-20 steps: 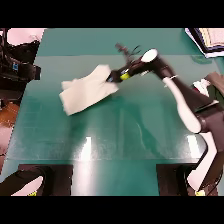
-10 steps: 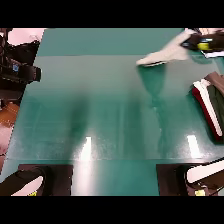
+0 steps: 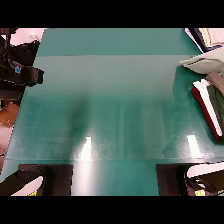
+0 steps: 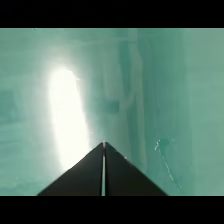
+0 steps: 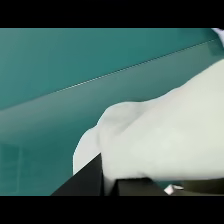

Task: Fold the shirts.

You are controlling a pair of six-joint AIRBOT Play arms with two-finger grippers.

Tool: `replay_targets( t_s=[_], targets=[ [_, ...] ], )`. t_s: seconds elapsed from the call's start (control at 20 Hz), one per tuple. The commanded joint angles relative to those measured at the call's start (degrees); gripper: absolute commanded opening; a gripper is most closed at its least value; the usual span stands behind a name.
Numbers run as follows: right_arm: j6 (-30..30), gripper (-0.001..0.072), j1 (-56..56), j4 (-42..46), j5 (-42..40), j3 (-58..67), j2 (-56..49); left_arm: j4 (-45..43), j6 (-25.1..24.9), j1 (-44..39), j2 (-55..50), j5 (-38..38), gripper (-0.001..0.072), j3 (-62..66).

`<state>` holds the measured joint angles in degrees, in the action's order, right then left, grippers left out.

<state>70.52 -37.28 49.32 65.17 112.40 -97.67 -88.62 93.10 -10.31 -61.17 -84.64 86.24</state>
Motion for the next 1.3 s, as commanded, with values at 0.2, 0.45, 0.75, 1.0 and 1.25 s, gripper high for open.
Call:
replay_targets(
  t_s=[0.2,0.45,0.75,1.0,1.25],
  targets=[
    [-5.7,0.0014,-2.9,0.8,-3.7,0.1,7.4,0.6,0.0,0.0,0.0,-0.2,0.0030,0.0],
    [-5.6,0.0014,-5.5,2.0,-0.3,0.0,14.2,0.6,-0.1,0.0,0.0,0.2,0.0030,0.0],
    [9.4,0.0016,-9.2,27.7,17.8,0.0,16.4,0.6,-0.6,0.0,0.0,0.0,0.0030,0.0],
    [18.1,0.0017,-13.1,39.3,29.3,-0.3,16.4,0.6,-0.6,0.0,0.0,0.1,0.0030,0.0],
    [19.8,0.0042,-16.7,39.2,34.8,-3.4,16.3,0.6,-0.5,0.0,0.0,0.1,0.0030,0.0]
  ],
)
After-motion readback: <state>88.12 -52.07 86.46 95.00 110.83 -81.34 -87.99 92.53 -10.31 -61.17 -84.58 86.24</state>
